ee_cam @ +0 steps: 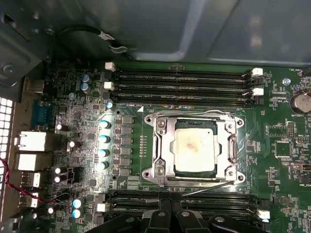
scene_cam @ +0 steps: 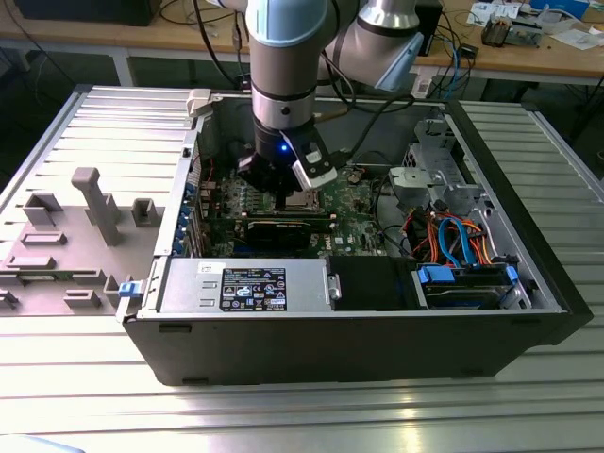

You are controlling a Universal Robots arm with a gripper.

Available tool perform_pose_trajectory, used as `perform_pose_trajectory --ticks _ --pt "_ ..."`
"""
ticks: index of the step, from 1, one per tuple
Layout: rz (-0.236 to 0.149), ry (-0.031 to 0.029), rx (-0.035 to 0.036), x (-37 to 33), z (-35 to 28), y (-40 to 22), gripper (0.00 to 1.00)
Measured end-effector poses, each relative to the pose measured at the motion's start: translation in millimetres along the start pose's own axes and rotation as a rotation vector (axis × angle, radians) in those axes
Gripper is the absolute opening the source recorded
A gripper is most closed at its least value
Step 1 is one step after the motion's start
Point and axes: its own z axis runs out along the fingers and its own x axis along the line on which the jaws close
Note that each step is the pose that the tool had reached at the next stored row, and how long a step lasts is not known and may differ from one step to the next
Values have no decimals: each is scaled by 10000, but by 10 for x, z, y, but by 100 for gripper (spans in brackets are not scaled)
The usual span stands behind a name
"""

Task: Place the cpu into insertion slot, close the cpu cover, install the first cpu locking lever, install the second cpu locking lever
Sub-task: 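Install the second cpu locking lever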

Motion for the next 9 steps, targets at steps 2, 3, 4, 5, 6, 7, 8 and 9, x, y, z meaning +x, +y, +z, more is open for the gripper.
perform_pose_trajectory --ticks 2,3,4,5,6,7,8,9 --pt "1 -1 -37 7 6 -15 11" --pt "0 -1 -51 11 9 -21 11" --pt "0 -2 -68 17 12 -28 11" --pt "-1 -2 -78 22 13 -32 11" --pt "-2 -2 -89 32 15 -35 11" --pt "-6 -3 -97 42 17 -38 11" --pt "-14 -2 -109 53 20 -39 11" --pt "-20 -3 -124 61 26 -40 11"
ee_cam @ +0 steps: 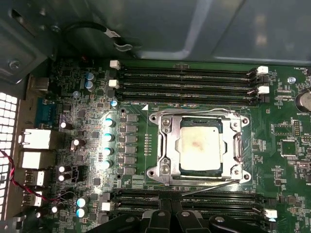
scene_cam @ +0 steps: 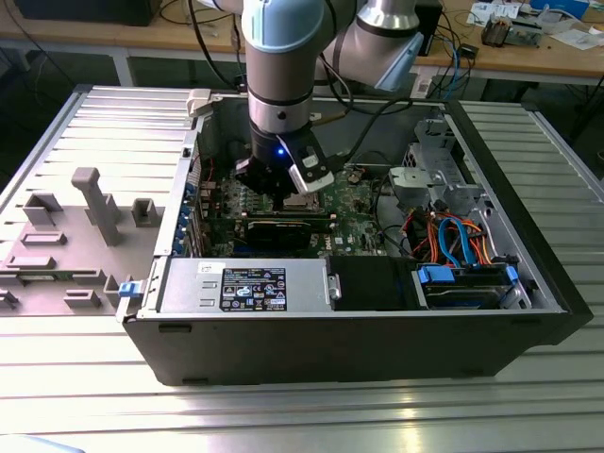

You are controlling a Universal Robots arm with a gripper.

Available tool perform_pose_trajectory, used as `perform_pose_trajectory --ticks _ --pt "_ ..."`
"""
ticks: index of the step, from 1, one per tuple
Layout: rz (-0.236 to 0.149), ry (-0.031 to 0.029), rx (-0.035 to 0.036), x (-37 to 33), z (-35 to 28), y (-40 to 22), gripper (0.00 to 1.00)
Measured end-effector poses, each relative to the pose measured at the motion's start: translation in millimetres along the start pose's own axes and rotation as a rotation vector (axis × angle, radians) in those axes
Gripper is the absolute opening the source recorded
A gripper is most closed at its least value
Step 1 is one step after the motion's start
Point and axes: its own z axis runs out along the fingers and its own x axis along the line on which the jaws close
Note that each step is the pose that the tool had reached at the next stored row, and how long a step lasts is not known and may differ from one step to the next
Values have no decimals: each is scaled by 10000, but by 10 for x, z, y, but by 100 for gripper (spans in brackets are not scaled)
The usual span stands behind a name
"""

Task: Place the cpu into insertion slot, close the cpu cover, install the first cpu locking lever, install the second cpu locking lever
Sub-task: 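Install the second cpu locking lever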

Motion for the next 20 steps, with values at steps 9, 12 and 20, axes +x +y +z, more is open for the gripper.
perform_pose_trajectory --ticks 9,12,20 --pt "-94 4 -198 51 96 -10 11" --pt "-92 3 -214 52 126 -13 11" --pt "-91 1 -218 54 140 -14 11"
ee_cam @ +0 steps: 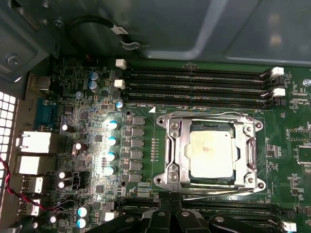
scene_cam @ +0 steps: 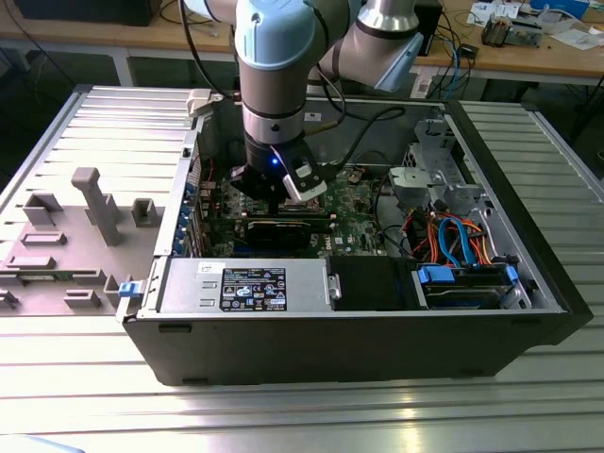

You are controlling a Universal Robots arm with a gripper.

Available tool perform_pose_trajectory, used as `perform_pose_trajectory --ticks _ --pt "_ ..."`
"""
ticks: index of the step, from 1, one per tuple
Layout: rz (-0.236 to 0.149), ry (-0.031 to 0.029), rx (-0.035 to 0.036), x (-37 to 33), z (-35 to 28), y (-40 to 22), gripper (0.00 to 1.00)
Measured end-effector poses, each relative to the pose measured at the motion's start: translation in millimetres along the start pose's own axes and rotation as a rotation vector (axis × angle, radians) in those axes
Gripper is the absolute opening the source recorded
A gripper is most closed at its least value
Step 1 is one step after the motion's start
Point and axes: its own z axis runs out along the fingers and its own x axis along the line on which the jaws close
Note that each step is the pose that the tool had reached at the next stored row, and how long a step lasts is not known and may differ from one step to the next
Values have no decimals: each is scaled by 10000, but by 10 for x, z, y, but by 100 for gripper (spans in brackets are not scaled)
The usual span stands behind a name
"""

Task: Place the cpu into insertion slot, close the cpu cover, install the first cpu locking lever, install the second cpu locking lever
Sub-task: 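Install the second cpu locking lever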

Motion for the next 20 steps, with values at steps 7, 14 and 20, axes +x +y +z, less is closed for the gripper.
perform_pose_trajectory --ticks 7,14,20 --pt "39 -3 5 24 39 1 11" --pt "207 -28 -7 32 61 10 11" --pt "225 -30 -13 58 69 29 11"
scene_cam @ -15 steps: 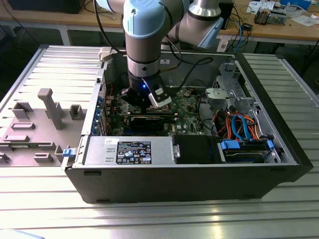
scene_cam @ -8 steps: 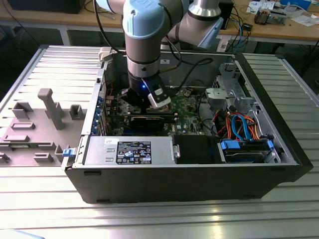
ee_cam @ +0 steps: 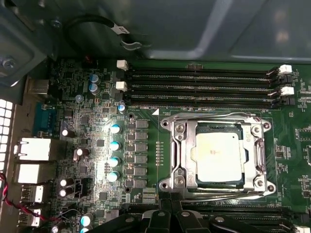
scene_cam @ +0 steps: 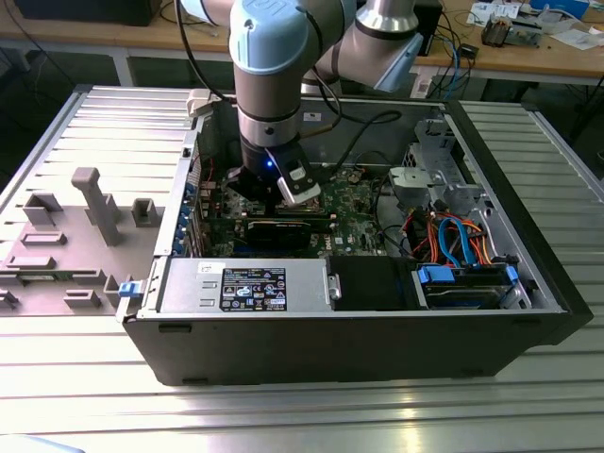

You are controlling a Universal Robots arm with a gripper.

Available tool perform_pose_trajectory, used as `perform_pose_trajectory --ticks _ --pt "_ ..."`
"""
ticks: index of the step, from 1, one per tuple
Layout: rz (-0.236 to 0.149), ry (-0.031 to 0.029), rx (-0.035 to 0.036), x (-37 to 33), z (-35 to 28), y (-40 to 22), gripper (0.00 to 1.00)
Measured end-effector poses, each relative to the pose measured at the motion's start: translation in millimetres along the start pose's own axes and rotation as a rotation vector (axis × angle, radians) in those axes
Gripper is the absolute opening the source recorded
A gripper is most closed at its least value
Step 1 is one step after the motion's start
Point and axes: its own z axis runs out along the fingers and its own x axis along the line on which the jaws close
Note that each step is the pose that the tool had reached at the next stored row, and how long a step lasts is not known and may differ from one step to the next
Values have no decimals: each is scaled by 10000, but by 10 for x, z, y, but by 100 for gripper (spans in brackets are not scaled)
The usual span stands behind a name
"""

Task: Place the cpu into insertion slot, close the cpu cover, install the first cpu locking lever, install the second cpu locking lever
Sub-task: 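Install the second cpu locking lever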

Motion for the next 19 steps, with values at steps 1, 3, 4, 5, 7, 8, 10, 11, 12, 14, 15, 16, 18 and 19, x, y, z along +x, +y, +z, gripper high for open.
perform_pose_trajectory --ticks 1,3,4,5,7,8,10,11,12,14,15,16,18,19 --pt "-3 -1 -10 0 4 6 11" --pt "-9 1 -26 0 10 12 11" --pt "-12 2 -30 0 13 13 11" --pt "-16 2 -34 0 16 14 11" --pt "-27 4 -44 0 22 16 11" --pt "-36 7 -56 1 27 17 11" --pt "-56 7 -90 0 35 21 11" --pt "-70 8 -112 0 38 24 11" --pt "-78 10 -126 0 41 26 11" --pt "-94 5 -157 0 51 31 11" --pt "-102 1 -168 -1 55 32 11" --pt "-113 3 -179 -1 60 33 11" --pt "-129 12 -188 2 62 35 11" --pt "-135 14 -189 3 62 36 11"
